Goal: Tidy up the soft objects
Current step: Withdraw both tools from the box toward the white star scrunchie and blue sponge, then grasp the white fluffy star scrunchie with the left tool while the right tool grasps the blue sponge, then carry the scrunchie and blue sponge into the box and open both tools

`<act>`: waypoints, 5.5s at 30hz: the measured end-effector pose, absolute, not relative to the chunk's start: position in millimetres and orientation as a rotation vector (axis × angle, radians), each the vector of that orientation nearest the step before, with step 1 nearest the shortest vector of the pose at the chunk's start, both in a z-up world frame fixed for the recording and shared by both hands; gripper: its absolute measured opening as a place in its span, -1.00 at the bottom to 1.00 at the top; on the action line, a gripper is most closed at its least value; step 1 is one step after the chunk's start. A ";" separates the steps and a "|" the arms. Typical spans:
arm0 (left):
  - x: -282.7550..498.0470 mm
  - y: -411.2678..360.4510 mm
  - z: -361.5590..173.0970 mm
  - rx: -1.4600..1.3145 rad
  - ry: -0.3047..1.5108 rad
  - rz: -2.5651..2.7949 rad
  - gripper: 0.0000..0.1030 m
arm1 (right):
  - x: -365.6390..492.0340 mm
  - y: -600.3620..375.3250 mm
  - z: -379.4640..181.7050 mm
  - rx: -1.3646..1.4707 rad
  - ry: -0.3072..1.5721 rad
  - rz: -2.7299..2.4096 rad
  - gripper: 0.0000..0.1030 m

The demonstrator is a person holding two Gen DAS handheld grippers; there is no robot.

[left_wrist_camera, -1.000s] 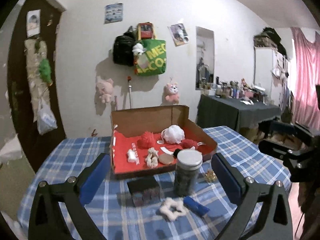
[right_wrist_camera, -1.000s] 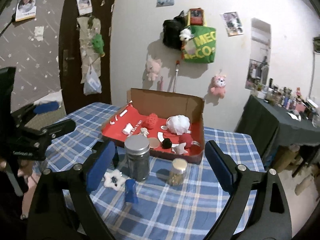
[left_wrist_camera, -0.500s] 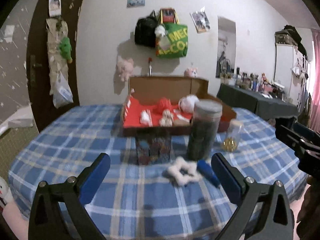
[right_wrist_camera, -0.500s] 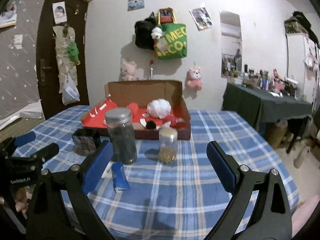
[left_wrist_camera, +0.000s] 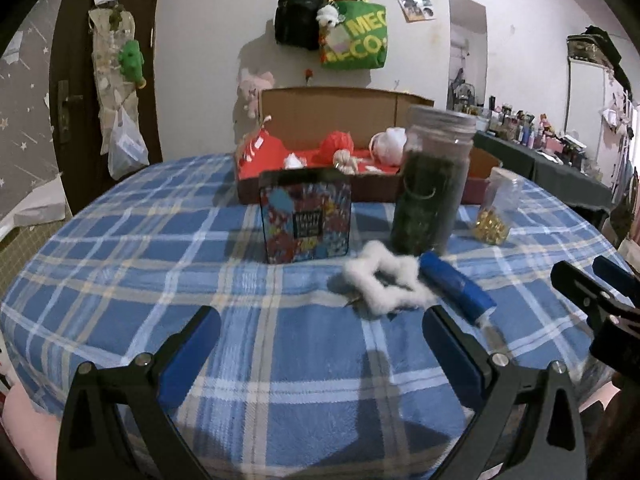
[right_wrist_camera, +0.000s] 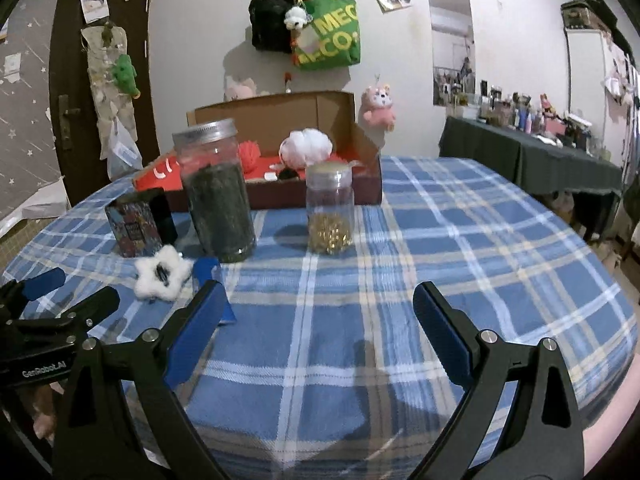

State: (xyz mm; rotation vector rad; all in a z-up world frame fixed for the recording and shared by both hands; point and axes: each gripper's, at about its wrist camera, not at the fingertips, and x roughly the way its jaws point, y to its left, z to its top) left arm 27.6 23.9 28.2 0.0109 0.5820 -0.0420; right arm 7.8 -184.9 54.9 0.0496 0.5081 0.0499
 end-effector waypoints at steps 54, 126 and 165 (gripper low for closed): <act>108.5 29.6 29.4 0.166 0.851 -0.262 0.82 | 84.4 -160.7 31.8 0.008 0.819 0.440 0.86; 125.4 34.8 100.9 0.201 0.792 -0.351 -0.21 | 86.7 -174.2 103.5 -0.250 0.646 0.271 -0.55; 263.0 7.1 110.1 0.246 0.945 -0.590 -0.20 | 221.9 -185.1 124.6 -0.128 0.827 0.533 -0.55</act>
